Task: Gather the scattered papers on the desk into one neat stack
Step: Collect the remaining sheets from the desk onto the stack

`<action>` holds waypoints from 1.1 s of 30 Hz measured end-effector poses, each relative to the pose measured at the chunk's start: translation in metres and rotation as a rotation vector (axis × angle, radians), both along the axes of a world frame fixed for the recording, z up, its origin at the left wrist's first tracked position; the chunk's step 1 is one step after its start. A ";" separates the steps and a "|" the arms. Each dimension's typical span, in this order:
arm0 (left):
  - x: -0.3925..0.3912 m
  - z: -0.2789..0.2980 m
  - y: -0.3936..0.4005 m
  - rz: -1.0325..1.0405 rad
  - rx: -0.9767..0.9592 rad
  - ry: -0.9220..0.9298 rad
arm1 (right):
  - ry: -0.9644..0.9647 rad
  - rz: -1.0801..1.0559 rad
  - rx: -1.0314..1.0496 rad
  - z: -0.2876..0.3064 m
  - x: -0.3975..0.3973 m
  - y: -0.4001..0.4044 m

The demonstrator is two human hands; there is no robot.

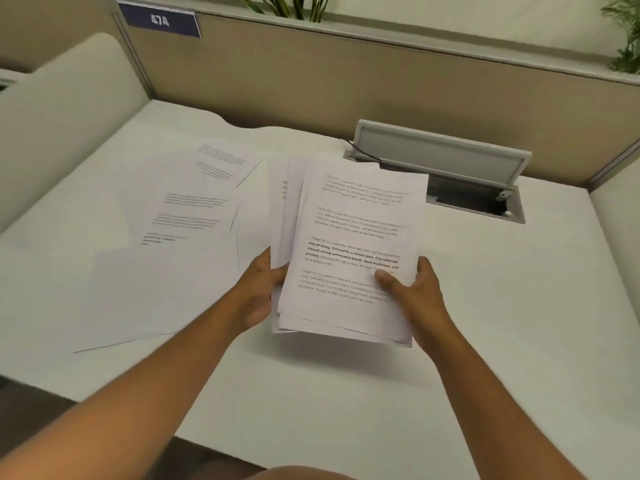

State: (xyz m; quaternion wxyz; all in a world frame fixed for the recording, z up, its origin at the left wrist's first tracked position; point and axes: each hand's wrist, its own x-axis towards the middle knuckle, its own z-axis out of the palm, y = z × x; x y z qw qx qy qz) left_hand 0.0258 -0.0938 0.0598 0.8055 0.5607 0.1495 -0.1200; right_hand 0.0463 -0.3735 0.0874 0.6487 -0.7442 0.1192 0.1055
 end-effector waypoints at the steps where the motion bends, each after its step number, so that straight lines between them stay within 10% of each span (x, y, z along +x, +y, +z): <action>1: -0.001 0.001 0.006 0.017 0.006 0.012 | -0.008 0.029 -0.007 0.000 0.002 0.007; 16: -0.020 0.009 0.200 0.204 0.121 0.027 | -0.056 0.108 0.015 0.000 0.015 0.203; 27: -0.025 -0.007 0.357 0.189 0.186 0.016 | -0.407 0.728 -1.046 -0.090 -0.050 0.296; 33: -0.014 -0.021 0.362 0.122 0.181 0.058 | -0.263 0.631 -0.959 -0.095 -0.016 0.260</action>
